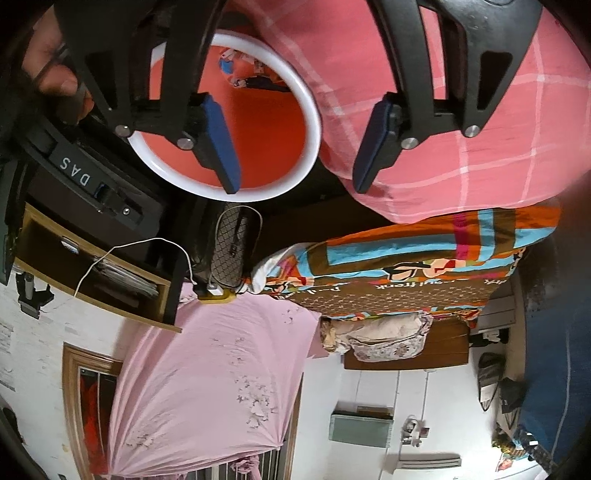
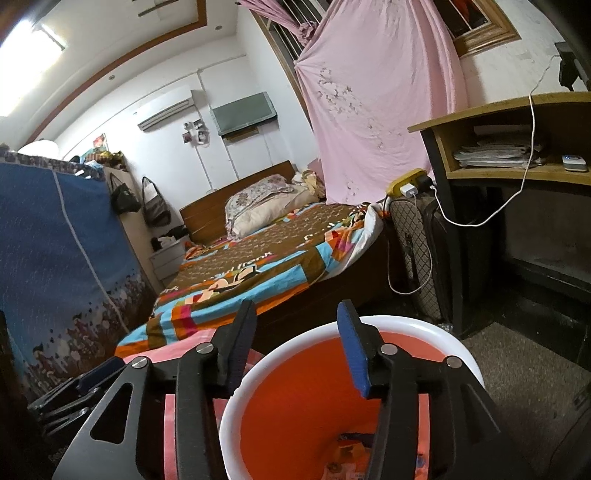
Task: Collect trash
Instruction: 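Move both open tools back over the cleared bedspread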
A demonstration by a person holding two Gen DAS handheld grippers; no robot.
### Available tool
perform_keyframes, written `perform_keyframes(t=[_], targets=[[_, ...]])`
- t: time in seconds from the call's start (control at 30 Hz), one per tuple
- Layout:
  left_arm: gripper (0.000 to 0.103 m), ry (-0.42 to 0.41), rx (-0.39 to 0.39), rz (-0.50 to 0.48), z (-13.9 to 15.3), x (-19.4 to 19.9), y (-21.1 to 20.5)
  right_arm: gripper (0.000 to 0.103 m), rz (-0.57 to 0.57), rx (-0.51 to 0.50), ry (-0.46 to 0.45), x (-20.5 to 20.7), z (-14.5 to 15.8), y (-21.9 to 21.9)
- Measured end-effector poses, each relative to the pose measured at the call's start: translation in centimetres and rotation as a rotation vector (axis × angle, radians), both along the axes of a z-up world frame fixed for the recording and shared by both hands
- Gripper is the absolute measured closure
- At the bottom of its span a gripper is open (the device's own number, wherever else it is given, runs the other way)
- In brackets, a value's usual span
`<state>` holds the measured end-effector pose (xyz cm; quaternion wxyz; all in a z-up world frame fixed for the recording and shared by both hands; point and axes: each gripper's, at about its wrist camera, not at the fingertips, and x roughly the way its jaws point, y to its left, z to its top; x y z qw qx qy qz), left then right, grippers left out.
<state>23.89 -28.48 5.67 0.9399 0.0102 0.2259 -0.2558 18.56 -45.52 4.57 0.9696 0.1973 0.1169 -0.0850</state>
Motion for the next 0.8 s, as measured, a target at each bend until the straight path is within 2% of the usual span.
perform_keyframes(t=[0.13, 0.2, 0.27, 0.37, 0.53, 0.63, 0.8], targets=[[0.044, -0.01, 0.002, 0.036, 0.2, 0.0, 1.0, 0.054, 0.001, -0.009, 0.0, 0.1, 0.1, 0.3], [0.04, -0.012, -0.007, 0.053, 0.4, 0.2, 1.7, 0.045, 0.003, -0.015, 0.0, 0.2, 0.1, 0.5], [0.036, -0.015, -0.016, 0.074, 0.5, 0.2, 2.3, 0.026, 0.006, -0.014, -0.01, 0.2, 0.2, 0.7], [0.03, -0.018, -0.029, 0.104, 0.7, 0.3, 3.4, 0.022, 0.015, -0.015, -0.032, 0.1, 0.4, 1.0], [0.013, -0.049, -0.044, 0.169, 0.8, 0.3, 5.1, 0.014, 0.032, -0.054, -0.041, 0.3, 0.7, 2.2], [0.012, -0.071, -0.056, 0.202, 0.7, 0.1, 6.2, 0.0, 0.052, -0.081, -0.041, 0.5, 0.8, 2.9], [0.012, -0.069, -0.063, 0.248, 0.4, 0.3, 7.8, 0.0, 0.081, -0.126, -0.052, 0.7, 1.0, 4.4]])
